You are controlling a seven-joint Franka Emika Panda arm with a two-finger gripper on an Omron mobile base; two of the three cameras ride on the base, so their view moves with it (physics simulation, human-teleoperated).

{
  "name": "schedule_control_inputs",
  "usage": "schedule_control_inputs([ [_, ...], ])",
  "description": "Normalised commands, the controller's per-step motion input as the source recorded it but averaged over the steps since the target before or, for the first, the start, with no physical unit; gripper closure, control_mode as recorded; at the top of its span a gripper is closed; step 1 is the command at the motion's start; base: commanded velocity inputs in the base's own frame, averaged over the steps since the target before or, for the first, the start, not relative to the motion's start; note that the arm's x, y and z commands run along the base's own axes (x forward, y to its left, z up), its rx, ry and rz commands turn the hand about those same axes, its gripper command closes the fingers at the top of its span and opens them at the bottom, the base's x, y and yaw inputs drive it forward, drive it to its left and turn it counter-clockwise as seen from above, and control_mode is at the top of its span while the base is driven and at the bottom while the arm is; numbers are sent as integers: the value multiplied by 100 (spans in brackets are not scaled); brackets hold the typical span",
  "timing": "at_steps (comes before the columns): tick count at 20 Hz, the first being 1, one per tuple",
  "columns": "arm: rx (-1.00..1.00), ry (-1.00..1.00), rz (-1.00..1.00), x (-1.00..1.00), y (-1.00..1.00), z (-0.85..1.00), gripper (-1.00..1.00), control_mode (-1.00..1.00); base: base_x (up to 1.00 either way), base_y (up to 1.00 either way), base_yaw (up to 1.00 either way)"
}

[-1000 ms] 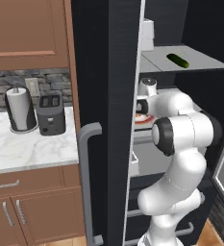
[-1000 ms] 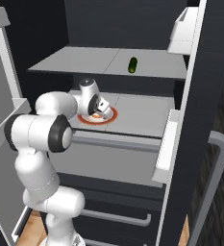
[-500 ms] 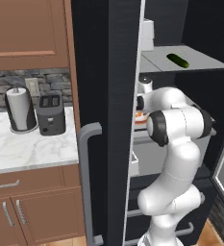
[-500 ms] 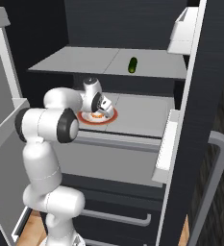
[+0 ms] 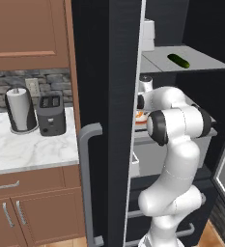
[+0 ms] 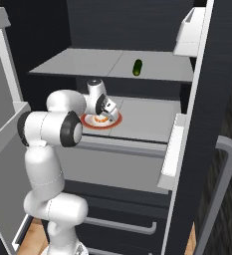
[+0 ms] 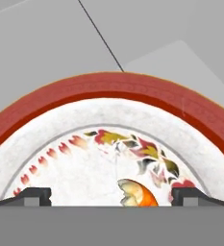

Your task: Retrieve the shrimp from the fridge and place it on the cutting board.

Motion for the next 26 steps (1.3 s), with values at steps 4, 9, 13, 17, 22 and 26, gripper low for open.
schedule_control_inputs([
  [4, 0, -7, 0, -35, -16, -9, -100, -100, 0, 0, 0],
  [9, 0, -2, 0, -2, -5, 0, -100, -100, 0, 0, 0],
  [13, 0, 0, 0, -3, 0, -4, -100, -100, 0, 0, 0],
  [17, 0, 0, 0, -1, 0, -1, -100, -100, 0, 0, 0],
  [22, 0, -5, 0, -3, 0, 2, -100, -100, 0, 0, 0],
  [26, 0, 0, 0, -14, 0, 0, -100, -100, 0, 0, 0],
])
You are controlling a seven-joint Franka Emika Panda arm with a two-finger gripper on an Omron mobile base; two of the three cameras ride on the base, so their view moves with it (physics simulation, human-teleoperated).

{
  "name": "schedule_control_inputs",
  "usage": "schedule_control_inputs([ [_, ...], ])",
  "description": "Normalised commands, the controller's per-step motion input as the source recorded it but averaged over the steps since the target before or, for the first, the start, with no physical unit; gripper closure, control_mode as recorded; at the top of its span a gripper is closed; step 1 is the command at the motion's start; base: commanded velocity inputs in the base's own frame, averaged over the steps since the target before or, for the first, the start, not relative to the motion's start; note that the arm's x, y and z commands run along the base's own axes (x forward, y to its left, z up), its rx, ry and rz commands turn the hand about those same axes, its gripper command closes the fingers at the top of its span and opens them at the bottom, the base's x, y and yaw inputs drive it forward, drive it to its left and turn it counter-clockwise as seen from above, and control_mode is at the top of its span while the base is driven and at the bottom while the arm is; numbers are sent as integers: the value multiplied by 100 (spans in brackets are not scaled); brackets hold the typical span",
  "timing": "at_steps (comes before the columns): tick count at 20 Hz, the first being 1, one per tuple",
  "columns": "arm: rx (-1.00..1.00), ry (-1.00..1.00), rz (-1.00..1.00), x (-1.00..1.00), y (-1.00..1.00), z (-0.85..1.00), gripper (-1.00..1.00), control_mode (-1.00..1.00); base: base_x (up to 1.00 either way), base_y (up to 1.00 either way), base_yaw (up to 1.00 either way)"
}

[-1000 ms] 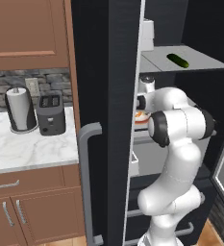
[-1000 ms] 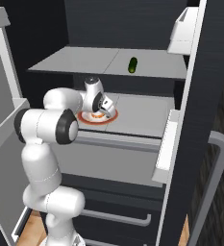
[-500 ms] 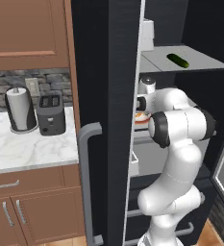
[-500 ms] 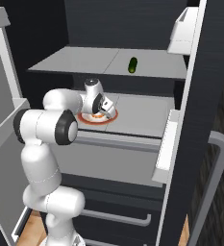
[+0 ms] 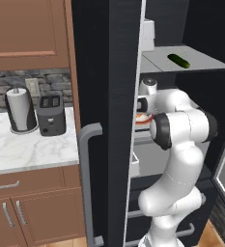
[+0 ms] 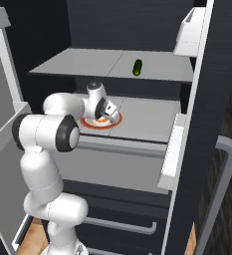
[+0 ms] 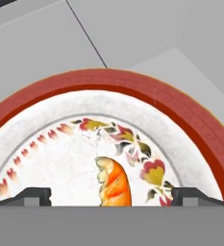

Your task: Retrieve the shrimp from the fridge and place it on the cutting board.

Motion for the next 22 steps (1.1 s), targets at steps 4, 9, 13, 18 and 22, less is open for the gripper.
schedule_control_inputs([
  [4, 0, 0, 0, -17, 0, 0, -100, -100, 0, 0, 0],
  [9, 0, 0, 0, 0, 0, 0, -100, -100, 0, 0, 0],
  [13, 0, 0, 0, 3, 0, 0, -100, -100, 0, 0, 0],
  [18, -1, 0, 0, 1, 0, -10, -100, -100, 0, 0, 0],
  [22, -1, 0, 0, 0, 0, -12, -100, -100, 0, 0, 0],
])
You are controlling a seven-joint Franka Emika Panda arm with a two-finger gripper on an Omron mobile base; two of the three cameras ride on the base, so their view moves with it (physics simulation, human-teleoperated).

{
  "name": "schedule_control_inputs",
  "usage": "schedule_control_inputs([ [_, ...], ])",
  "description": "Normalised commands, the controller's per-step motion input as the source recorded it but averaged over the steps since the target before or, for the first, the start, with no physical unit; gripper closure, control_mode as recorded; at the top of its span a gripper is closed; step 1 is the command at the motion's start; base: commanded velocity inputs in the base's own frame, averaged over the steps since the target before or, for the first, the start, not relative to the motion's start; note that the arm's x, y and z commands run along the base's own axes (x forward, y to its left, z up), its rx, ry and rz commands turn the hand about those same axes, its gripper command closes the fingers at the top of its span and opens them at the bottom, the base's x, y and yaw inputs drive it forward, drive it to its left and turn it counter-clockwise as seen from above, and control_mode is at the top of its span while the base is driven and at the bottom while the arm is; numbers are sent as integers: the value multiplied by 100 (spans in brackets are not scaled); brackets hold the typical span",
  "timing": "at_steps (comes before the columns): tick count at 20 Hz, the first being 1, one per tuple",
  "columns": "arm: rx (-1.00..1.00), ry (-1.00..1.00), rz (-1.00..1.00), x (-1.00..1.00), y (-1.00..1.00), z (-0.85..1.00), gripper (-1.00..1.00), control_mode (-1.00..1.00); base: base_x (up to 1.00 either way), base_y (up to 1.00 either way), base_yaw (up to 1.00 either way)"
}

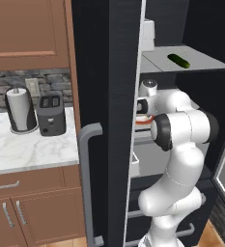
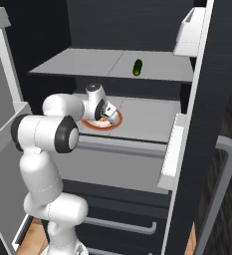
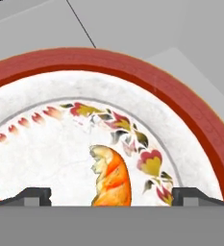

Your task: Retrieve the shrimp from the fridge and place it on the cutting board.

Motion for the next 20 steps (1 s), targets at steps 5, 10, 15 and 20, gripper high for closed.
schedule_control_inputs([
  [5, 0, 0, 0, 0, 0, -7, -100, -100, 0, 0, 0],
  [10, 0, 0, 0, 0, 0, 0, 100, -100, 0, 0, 0],
  [15, 0, 0, 0, 0, 0, 0, 100, -100, 0, 0, 0],
  [20, 0, 0, 0, 0, 0, 0, 100, -100, 0, 0, 0],
])
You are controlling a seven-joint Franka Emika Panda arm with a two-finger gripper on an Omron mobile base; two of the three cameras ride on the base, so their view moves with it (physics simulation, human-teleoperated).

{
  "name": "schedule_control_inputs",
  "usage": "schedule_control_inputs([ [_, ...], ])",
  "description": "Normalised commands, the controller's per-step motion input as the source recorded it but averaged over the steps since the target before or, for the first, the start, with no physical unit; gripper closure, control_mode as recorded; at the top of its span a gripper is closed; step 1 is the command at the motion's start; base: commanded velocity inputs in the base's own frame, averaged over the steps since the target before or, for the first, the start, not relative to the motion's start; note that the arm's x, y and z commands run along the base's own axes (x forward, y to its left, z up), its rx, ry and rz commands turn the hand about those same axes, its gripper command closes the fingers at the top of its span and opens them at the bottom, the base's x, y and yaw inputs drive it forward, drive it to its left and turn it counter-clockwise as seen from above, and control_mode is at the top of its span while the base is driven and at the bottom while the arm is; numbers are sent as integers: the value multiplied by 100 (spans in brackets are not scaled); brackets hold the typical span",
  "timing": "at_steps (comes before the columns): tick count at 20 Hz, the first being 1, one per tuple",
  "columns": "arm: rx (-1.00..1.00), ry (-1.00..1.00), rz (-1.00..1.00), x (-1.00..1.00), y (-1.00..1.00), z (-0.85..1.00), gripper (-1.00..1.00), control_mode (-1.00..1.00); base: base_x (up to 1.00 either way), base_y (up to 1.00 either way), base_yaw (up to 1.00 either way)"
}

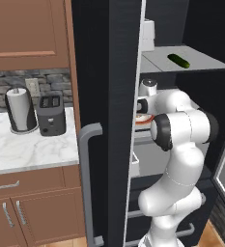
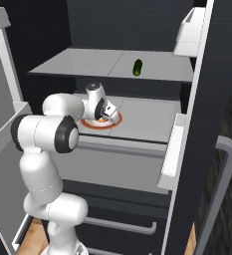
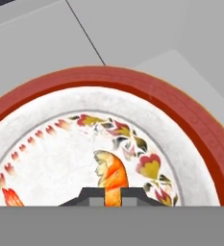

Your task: Retrieve the shrimp from the fridge and place it on the cutting board.

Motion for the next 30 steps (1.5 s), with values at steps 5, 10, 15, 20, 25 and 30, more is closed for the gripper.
schedule_control_inputs([
  [5, 0, 0, 0, 0, 0, 0, 100, -100, 0, 0, 0],
  [10, 0, 0, 0, 0, 0, 0, -100, -100, 0, 0, 0],
  [15, 0, 0, 0, 0, 0, -6, -100, -100, 0, 0, 0],
  [20, -5, 0, 0, 0, 0, -31, -100, -100, 0, 0, 0],
  [25, -8, 2, 0, 0, 0, -41, -100, -100, 0, 0, 0],
  [30, -3, 0, 0, 0, 0, -17, 100, -100, 0, 0, 0],
])
